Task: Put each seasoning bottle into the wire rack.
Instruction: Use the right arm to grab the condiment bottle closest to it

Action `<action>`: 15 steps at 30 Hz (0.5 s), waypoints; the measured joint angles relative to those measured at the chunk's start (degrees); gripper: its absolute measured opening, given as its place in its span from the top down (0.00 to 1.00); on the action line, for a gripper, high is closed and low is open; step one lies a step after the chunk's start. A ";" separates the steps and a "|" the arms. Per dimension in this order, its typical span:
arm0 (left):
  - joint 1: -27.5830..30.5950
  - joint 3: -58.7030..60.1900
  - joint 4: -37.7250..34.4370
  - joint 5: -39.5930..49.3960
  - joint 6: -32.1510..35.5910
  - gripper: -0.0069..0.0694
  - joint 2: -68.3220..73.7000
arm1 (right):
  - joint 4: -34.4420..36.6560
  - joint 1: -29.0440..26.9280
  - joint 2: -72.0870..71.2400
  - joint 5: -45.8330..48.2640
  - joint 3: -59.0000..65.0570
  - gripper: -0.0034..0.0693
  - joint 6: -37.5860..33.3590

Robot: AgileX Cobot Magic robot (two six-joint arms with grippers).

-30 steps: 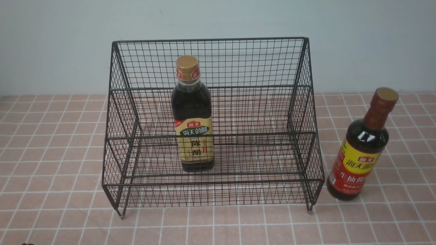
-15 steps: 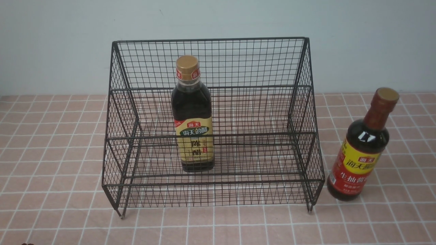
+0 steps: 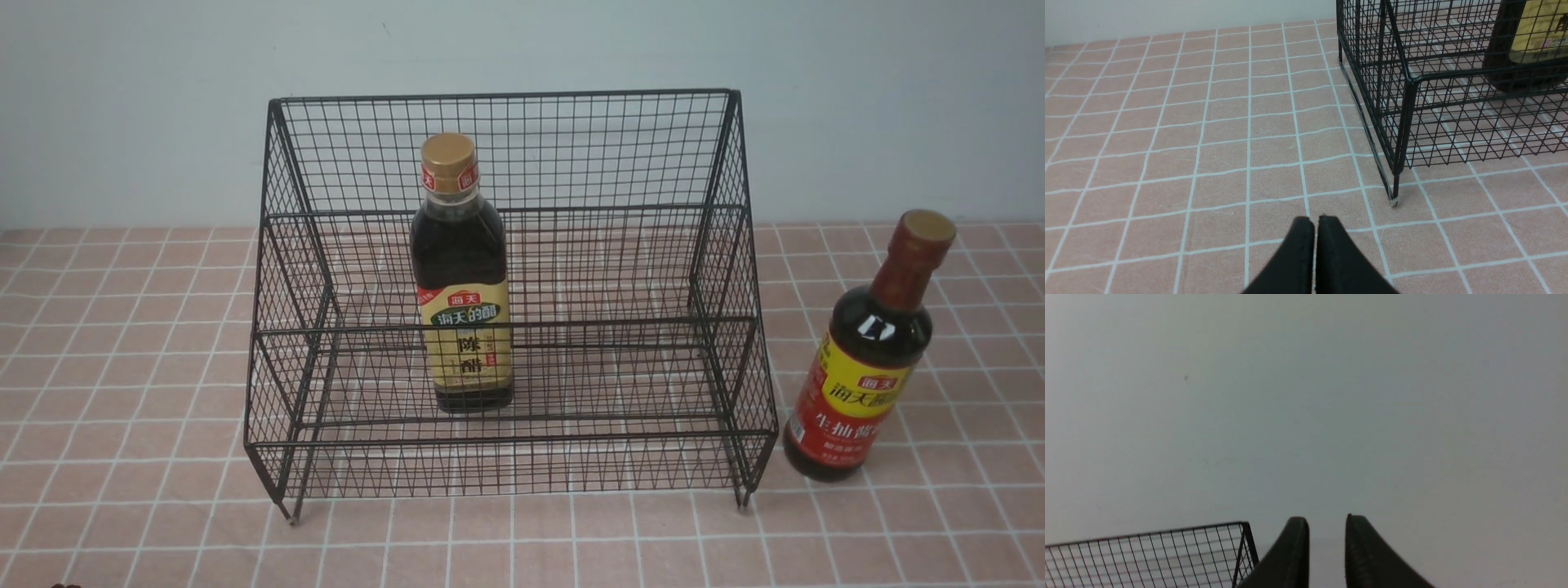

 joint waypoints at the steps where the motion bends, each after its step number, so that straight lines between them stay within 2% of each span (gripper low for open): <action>1: 0.00 0.00 0.00 0.00 0.00 0.92 0.00 | -0.17 0.29 0.87 -0.07 -0.33 0.72 0.12; 5: 0.00 0.00 0.00 0.00 0.00 0.92 0.00 | -1.93 4.98 9.09 -1.77 -3.56 0.50 0.66; 6: 0.00 0.00 0.00 0.00 0.00 0.92 0.00 | -1.99 5.40 9.40 -1.78 -3.68 0.50 0.65; 7: 0.00 0.00 0.00 0.00 0.00 0.92 0.00 | -2.00 7.10 12.49 -2.59 -4.71 0.41 -0.44; 8: 0.00 0.00 0.00 0.00 0.00 0.92 0.00 | -2.00 7.21 12.78 -2.59 -4.77 0.40 -0.44; 11: 0.00 0.00 0.00 0.00 0.00 0.92 0.00 | -1.51 7.77 17.60 -3.14 -5.05 0.29 -4.79; 15: 0.00 0.00 0.00 0.00 0.00 0.92 0.00 | 1.52 7.77 21.29 -3.88 -5.05 0.24 -7.45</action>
